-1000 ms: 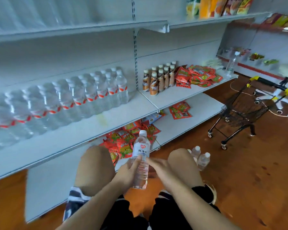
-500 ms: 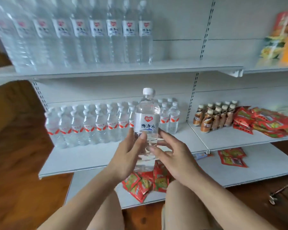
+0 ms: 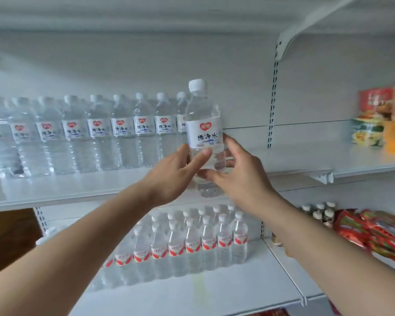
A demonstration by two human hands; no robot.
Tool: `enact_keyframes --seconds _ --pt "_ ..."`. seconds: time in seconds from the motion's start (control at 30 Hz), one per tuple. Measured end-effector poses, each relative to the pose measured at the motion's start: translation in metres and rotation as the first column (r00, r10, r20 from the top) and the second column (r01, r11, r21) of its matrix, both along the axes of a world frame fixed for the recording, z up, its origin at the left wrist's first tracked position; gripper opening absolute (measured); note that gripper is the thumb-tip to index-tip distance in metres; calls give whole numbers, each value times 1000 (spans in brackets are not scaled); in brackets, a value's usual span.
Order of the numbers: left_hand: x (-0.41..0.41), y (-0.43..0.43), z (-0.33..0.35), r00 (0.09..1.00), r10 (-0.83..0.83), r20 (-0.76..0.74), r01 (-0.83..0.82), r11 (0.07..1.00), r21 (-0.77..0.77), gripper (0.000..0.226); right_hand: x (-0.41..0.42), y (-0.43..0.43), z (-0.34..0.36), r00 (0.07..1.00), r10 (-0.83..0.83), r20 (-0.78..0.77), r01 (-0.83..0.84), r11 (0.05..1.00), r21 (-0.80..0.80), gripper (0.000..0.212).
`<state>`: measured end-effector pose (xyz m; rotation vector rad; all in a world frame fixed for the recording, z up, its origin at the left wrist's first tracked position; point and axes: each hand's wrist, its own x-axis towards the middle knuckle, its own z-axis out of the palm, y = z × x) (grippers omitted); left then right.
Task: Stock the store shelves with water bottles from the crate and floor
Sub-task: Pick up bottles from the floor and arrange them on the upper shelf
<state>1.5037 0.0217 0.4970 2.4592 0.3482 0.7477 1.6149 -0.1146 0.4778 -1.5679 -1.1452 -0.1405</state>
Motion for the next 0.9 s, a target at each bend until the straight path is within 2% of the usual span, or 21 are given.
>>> enact_keyframes --seconds 0.13,0.2,0.27,0.33,0.4,0.5,0.57,0.67,0.9 --pt "42 21 13 998 48 49 -43 995 -86 100 38 24 11 997 -30 -69 29 999 -28 68" --pt "58 31 17 998 39 55 -34 995 -95 101 55 30 17 995 -25 -93 22 999 -31 67" --pt "69 36 21 999 22 50 -18 997 -76 89 71 34 20 995 -42 -88 38 998 -43 58" --pt "80 44 22 1000 13 10 -13 1000 -22 67 85 41 20 994 -44 -100 37 997 -66 43" --pt "91 54 22 998 41 -41 -38 996 80 48 101 53 17 993 -62 -105 48 991 -127 46" --pt "105 75 15 993 113 -28 -105 972 209 51 121 78 17 995 -92 -45 81 974 -212 57" --pt "112 89 6 989 144 36 -149 961 234 42 135 95 19 993 -116 -26 105 958 -266 58" --pt "117 100 -7 980 170 101 -187 961 204 17 155 122 23 990 -140 2 133 937 -322 49" --pt "118 106 -13 980 161 120 -182 965 189 22 200 180 25 978 -203 44 201 868 -454 53"
